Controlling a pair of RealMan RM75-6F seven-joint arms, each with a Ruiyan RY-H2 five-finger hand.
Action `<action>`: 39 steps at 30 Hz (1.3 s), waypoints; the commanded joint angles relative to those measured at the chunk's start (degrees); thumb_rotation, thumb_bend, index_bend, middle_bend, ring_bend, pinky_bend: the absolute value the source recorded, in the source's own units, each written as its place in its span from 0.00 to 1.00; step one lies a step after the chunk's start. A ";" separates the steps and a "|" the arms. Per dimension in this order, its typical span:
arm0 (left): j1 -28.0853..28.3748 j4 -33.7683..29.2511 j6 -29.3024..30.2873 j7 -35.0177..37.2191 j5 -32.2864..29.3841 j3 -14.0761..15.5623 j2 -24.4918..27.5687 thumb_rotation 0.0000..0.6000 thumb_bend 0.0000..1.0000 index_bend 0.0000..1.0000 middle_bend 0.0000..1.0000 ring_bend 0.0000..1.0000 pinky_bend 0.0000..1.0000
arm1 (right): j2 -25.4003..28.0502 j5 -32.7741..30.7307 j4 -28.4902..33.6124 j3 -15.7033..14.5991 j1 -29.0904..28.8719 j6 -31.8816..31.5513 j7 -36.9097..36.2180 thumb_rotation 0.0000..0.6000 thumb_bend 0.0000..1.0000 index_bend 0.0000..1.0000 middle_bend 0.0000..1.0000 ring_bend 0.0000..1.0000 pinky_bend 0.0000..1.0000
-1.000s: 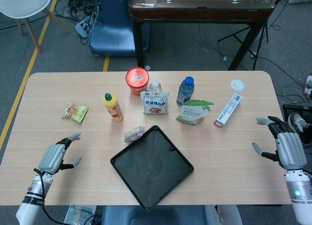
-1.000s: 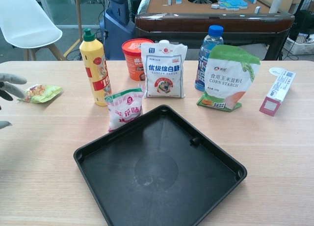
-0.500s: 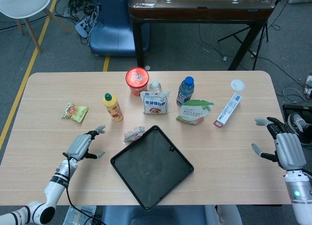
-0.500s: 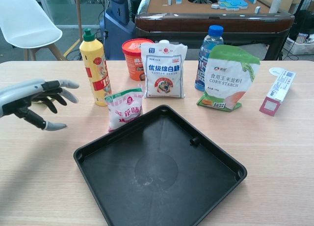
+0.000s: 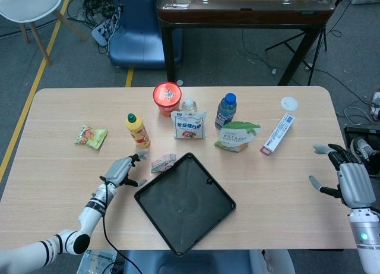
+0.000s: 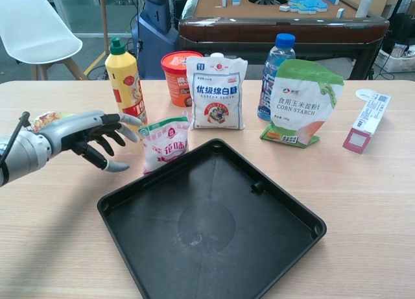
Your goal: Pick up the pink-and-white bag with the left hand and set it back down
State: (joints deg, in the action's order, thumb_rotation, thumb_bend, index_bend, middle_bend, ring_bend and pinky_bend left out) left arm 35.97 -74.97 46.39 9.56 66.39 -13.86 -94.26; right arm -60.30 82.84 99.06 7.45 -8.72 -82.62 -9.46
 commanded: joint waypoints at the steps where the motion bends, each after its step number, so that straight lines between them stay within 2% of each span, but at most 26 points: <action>1: 1.35 1.12 -1.61 -0.07 -1.72 -0.69 -1.24 1.00 0.21 0.13 0.22 0.23 0.27 | 0.04 -0.10 -0.10 -0.04 0.14 -0.05 -0.11 1.00 0.23 0.24 0.32 0.16 0.20; 16: 6.50 6.63 -6.86 -1.32 -9.10 -3.23 -5.31 1.00 0.21 0.13 0.22 0.24 0.27 | 0.18 -0.50 -0.70 0.05 0.59 -0.08 -0.79 1.00 0.23 0.24 0.32 0.16 0.20; 39: 10.48 10.22 -8.37 -2.50 -14.68 -4.94 -8.84 1.00 0.21 0.13 0.24 0.24 0.28 | 0.34 -0.74 -1.18 0.15 1.11 -0.26 -1.29 1.00 0.23 0.24 0.32 0.16 0.20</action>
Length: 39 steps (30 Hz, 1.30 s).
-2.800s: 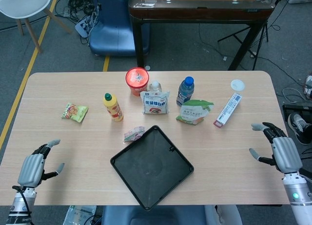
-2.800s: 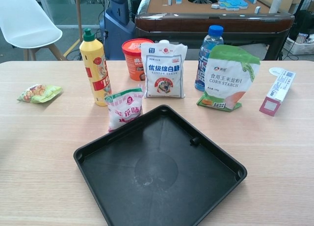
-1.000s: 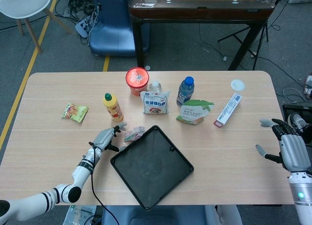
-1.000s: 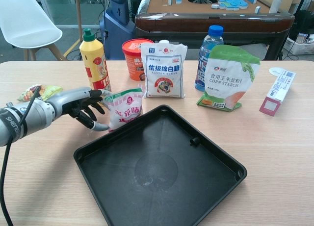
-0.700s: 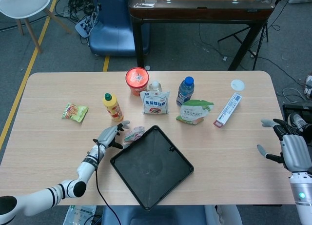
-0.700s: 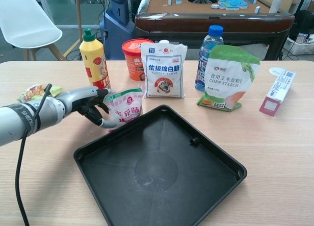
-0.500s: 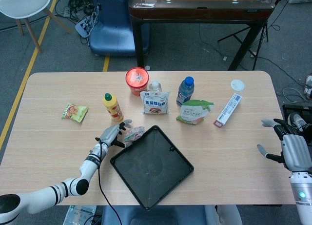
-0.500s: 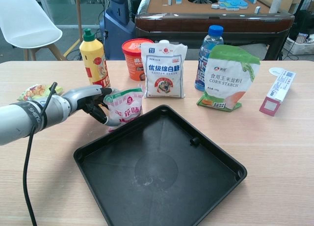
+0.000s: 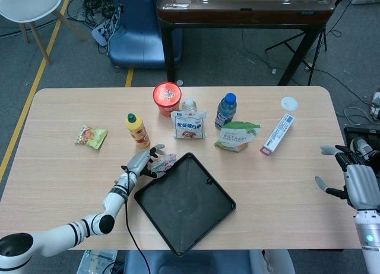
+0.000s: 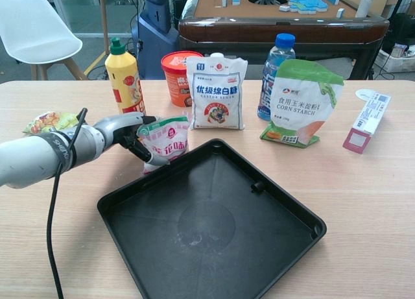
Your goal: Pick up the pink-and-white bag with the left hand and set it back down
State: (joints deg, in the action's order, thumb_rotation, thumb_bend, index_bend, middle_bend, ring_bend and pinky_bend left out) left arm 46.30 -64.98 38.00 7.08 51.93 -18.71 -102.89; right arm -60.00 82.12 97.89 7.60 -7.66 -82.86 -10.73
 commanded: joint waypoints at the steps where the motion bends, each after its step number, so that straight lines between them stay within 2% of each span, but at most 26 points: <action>1: 0.22 0.36 0.05 -0.04 -0.31 -0.13 -0.32 1.00 0.21 0.13 0.24 0.24 0.28 | 0.06 0.00 0.00 0.00 0.08 -0.07 -0.04 1.00 0.23 0.24 0.32 0.16 0.20; 9: 0.64 1.84 0.77 -0.08 -0.76 -0.29 -1.75 1.00 0.21 0.18 0.28 0.29 0.28 | 0.26 0.00 0.10 0.03 0.33 -0.28 -0.12 1.00 0.23 0.24 0.32 0.16 0.20; 18: 1.07 5.90 2.02 1.23 -0.81 -1.44 -4.61 1.00 0.21 0.32 0.39 0.38 0.34 | 0.52 -0.06 0.44 0.05 0.50 -0.33 0.05 1.00 0.23 0.24 0.32 0.16 0.20; 21: 1.16 7.65 2.45 2.28 -0.12 -1.99 -5.28 1.00 0.21 0.40 0.47 0.45 0.46 | 0.56 -0.01 0.49 0.14 0.56 -0.50 0.01 1.00 0.23 0.24 0.32 0.16 0.20; 23: 1.22 8.61 2.13 2.97 0.20 -2.23 -5.38 1.00 0.21 0.44 0.53 0.50 0.58 | 0.57 0.05 0.50 0.17 0.54 -0.50 -0.03 1.00 0.23 0.24 0.32 0.16 0.20; 25: 1.25 9.44 1.89 3.49 0.68 -2.31 -5.35 1.00 0.21 0.47 0.56 0.53 0.62 | 0.57 0.14 0.49 0.18 0.49 -0.46 -0.05 1.00 0.23 0.24 0.32 0.16 0.20; 32: 0.66 9.79 2.16 4.99 4.30 -1.87 -2.65 1.00 0.27 0.49 0.61 0.57 0.65 | 0.37 0.22 0.17 0.35 0.05 0.12 -0.42 1.00 0.23 0.24 0.32 0.16 0.20; 39: -1.32 4.38 5.48 3.90 11.59 1.46 3.82 1.00 0.29 0.49 0.61 0.57 0.66 | 0.12 0.65 -0.08 0.33 -0.18 0.22 -0.72 1.00 0.23 0.24 0.32 0.16 0.20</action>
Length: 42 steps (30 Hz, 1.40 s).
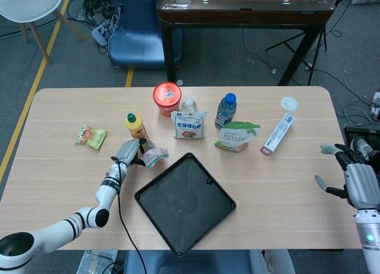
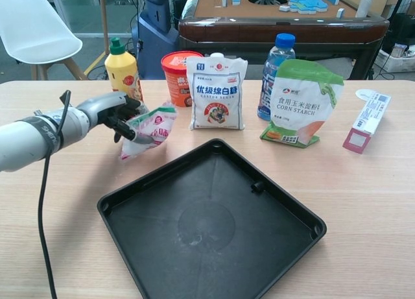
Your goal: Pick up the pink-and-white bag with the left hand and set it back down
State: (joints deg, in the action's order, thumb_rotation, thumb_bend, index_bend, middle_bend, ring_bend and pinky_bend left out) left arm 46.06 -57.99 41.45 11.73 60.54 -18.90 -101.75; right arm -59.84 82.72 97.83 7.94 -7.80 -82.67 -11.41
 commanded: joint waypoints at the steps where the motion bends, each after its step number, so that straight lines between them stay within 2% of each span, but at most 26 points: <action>1: -1.56 -3.85 3.33 -1.41 4.44 2.37 3.81 1.00 0.29 0.49 0.61 0.57 0.65 | -0.09 0.12 -0.07 -0.01 -0.08 0.05 -0.08 1.00 0.23 0.24 0.32 0.16 0.20; 9: -3.76 -12.27 11.30 -9.85 12.81 7.44 9.44 1.00 0.29 0.49 0.61 0.57 0.65 | -0.68 0.99 -0.19 -0.12 -0.51 0.14 -0.34 1.00 0.23 0.24 0.32 0.16 0.20; 18: -4.72 -19.44 16.26 -22.50 17.26 11.50 10.08 1.00 0.29 0.48 0.61 0.57 0.65 | -0.89 1.72 -0.07 -0.48 -0.35 -0.35 -0.49 1.00 0.23 0.24 0.32 0.16 0.20; 31: -5.16 -16.96 21.33 -38.42 20.66 14.03 4.65 1.00 0.29 0.48 0.61 0.57 0.65 | -0.60 2.05 -0.18 -1.01 0.66 -1.53 -1.19 1.00 0.23 0.24 0.32 0.16 0.20; 35: -5.24 -14.13 23.47 -45.27 22.39 14.79 2.32 1.00 0.29 0.48 0.61 0.57 0.65 | -0.61 2.17 -0.33 -1.03 0.71 -1.64 -1.44 1.00 0.23 0.24 0.32 0.16 0.20; 42: -5.93 -8.96 26.66 -50.19 24.95 15.63 -0.95 1.00 0.29 0.47 0.61 0.57 0.65 | -0.51 2.13 -0.54 -1.10 1.00 -1.92 -1.77 1.00 0.23 0.24 0.32 0.16 0.20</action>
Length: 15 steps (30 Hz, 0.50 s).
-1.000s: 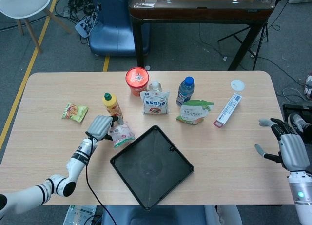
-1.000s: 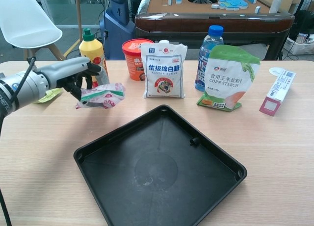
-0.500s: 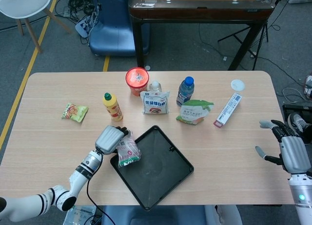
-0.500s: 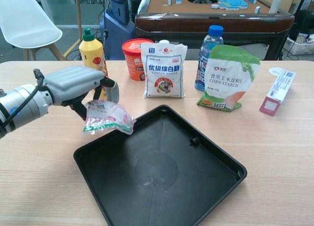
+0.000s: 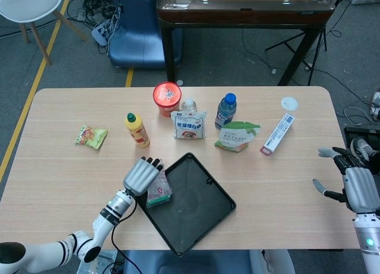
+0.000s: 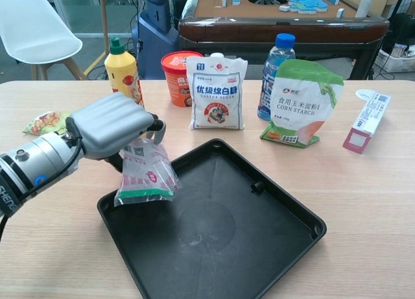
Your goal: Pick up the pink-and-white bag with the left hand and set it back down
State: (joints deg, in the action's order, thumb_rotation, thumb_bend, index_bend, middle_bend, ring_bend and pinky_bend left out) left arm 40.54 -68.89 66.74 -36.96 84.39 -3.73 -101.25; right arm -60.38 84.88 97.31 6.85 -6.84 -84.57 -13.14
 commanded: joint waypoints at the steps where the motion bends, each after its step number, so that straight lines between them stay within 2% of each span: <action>1: -0.61 2.41 1.36 -1.46 1.02 0.52 -1.81 1.00 0.29 0.47 0.61 0.57 0.65 | 0.05 -0.04 -0.05 -0.01 0.08 -0.06 -0.07 1.00 0.23 0.24 0.32 0.16 0.20; 6: -0.98 2.86 1.13 -0.90 0.56 0.13 -2.15 1.00 0.29 0.47 0.61 0.57 0.65 | -0.06 -0.08 -0.15 0.03 0.09 -0.09 -0.14 1.00 0.23 0.24 0.32 0.16 0.20; 15: -1.34 9.79 5.46 -4.40 4.63 0.81 -4.88 1.00 0.28 0.47 0.61 0.57 0.65 | 0.09 -0.10 0.18 0.12 -0.04 0.09 0.26 1.00 0.23 0.24 0.32 0.16 0.20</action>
State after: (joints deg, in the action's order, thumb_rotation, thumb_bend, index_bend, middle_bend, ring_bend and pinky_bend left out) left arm 39.37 -59.82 71.57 -41.36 88.45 -3.10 -105.54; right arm -60.29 84.79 97.49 6.97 -6.88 -84.49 -12.90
